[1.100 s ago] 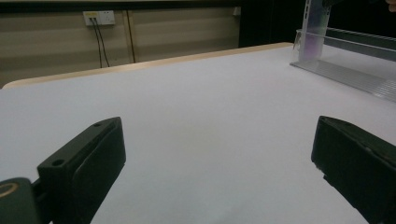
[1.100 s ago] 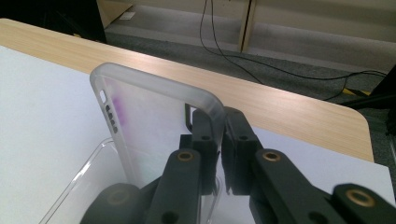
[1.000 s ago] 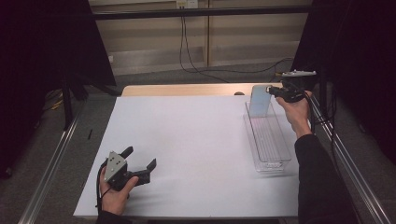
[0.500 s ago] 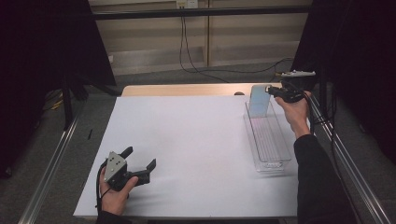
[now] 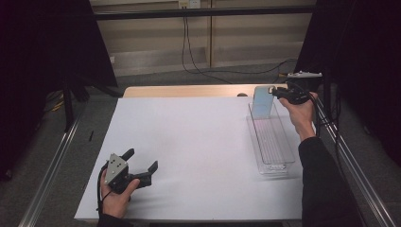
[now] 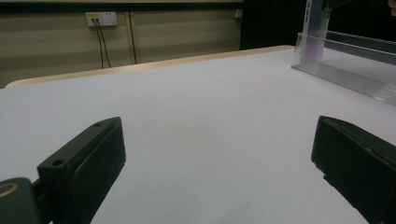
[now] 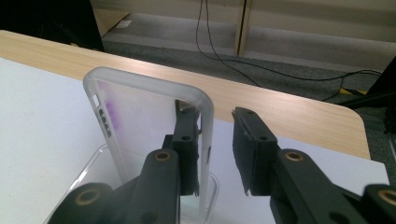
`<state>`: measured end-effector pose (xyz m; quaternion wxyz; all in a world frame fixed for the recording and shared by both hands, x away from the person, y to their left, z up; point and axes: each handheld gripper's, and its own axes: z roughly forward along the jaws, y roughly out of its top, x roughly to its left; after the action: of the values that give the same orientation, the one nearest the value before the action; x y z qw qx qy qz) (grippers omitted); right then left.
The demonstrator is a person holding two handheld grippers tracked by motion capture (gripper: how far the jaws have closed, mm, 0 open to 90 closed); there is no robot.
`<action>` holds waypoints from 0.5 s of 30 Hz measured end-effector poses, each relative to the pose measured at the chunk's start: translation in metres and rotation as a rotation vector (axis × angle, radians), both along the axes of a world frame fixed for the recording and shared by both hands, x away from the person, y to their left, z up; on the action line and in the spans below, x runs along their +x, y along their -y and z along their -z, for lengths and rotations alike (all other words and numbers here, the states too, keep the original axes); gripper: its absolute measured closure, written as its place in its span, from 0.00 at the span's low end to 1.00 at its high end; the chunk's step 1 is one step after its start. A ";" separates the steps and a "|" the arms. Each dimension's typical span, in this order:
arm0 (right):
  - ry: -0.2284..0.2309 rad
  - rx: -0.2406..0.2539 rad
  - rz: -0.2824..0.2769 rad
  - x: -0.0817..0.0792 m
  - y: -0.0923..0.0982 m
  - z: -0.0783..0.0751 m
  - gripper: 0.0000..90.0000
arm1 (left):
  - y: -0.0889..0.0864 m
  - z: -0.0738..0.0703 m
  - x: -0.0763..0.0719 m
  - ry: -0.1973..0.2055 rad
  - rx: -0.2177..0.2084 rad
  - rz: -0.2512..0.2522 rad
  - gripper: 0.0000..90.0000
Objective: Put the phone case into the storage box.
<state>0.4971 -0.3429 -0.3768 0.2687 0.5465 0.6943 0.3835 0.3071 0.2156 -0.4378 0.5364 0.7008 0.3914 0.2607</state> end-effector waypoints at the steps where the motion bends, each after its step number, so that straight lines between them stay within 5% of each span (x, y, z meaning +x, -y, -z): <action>1: -0.003 -0.001 0.001 -0.001 0.000 -0.001 0.72 | 0.000 0.000 0.000 0.001 0.000 -0.002 0.03; 10: 0.016 0.007 -0.012 -0.007 0.001 -0.005 0.58 | 0.000 -0.001 0.000 0.003 -0.004 -0.004 0.03; 15: 0.026 0.026 -0.026 -0.010 0.001 -0.009 0.37 | -0.001 -0.001 -0.001 0.009 -0.005 -0.014 0.03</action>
<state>0.4867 -0.3442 -0.3682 0.2655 0.5357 0.6927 0.4034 0.3058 0.2170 -0.4372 0.5380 0.6955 0.3947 0.2666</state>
